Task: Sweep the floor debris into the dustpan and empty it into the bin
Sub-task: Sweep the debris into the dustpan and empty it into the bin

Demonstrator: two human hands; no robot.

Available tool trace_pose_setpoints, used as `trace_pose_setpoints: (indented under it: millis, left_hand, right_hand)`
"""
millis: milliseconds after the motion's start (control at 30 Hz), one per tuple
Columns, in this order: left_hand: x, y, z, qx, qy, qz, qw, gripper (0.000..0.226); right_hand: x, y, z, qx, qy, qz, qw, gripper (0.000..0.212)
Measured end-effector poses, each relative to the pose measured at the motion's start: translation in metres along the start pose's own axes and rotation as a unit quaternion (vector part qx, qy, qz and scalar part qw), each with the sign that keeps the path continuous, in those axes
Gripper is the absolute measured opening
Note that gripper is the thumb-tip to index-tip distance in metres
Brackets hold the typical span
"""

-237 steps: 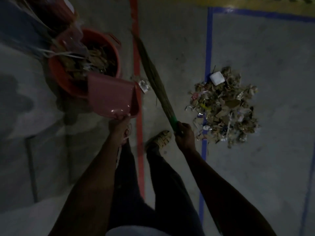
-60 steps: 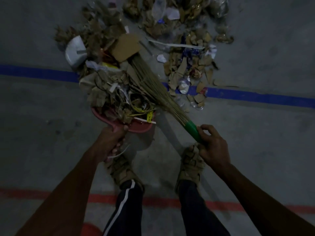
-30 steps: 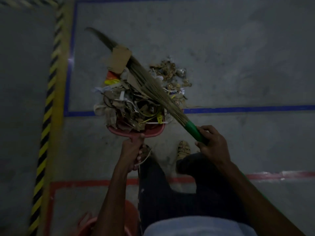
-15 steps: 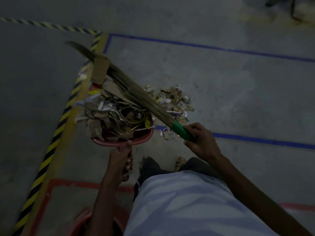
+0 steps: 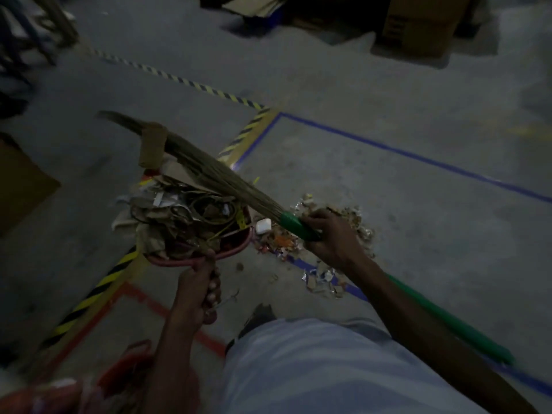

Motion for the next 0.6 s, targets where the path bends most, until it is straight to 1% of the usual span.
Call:
trace_pose_setpoints:
  millis: [100, 200, 333, 433, 600]
  left_hand:
    - [0.024, -0.031, 0.006, -0.042, -0.053, -0.008, 0.998, 0.049]
    - [0.048, -0.064, 0.000, -0.090, -0.077, -0.023, 0.993, 0.045]
    - [0.087, -0.109, -0.023, -0.154, -0.079, -0.056, 0.983, 0.051]
    - [0.121, -0.137, -0.040, -0.196, -0.101, -0.073, 0.973, 0.047]
    - [0.150, -0.172, -0.060, -0.239, -0.142, -0.083, 0.957, 0.045]
  right_hand:
    - [0.004, -0.008, -0.001, 0.026, 0.025, -0.036, 0.999, 0.053]
    - [0.012, -0.021, 0.012, 0.074, 0.040, -0.063, 0.995, 0.056]
    - [0.028, -0.039, 0.044, 0.149, 0.067, -0.103, 0.981, 0.060]
    - [0.044, -0.051, 0.066, 0.180, 0.080, -0.132, 0.971, 0.058]
    - [0.070, -0.061, 0.112, 0.247, 0.059, -0.169, 0.952, 0.057]
Point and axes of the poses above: each hand's wrist, its own y-axis towards the middle knuckle, its own z-axis out of the palm, x = y × z, the point moved 8 cm from there along y, towards the middle knuckle, and after that the axes turned 15 degrees about y, right-handed, at the moved point
